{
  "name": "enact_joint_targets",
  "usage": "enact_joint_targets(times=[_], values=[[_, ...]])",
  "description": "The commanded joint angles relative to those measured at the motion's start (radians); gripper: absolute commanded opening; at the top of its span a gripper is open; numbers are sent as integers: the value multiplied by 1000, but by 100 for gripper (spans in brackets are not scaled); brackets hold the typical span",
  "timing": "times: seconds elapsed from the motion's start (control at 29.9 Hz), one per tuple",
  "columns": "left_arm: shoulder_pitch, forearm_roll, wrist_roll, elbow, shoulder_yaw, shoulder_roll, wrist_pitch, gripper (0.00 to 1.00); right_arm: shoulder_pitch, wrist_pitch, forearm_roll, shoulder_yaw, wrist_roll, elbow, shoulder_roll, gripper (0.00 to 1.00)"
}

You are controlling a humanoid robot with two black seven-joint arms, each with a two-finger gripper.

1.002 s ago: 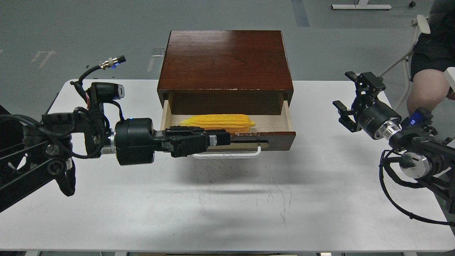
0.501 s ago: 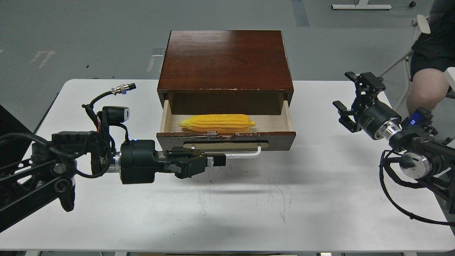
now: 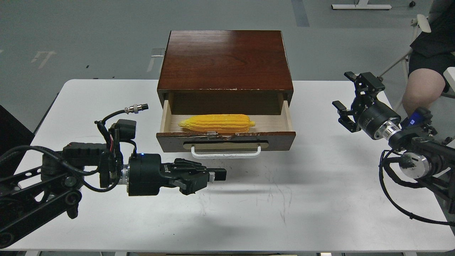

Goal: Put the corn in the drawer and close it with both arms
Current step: 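Position the left gripper against the drawer front below the handle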

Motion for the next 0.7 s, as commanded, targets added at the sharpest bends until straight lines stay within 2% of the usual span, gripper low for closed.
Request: enact_joint_targets(times=[0.0,0.3,0.67], values=[[18,-3,0,28,0,-11,0,0,-4,0,0,0,0,0,-2,100],[45,-3,0,125,0,-34,0,0,-6,0,0,0,0,0,-3,100],[64,-12,0,177,0,-50,0,0,-6,0,0,0,0,0,-3,100]])
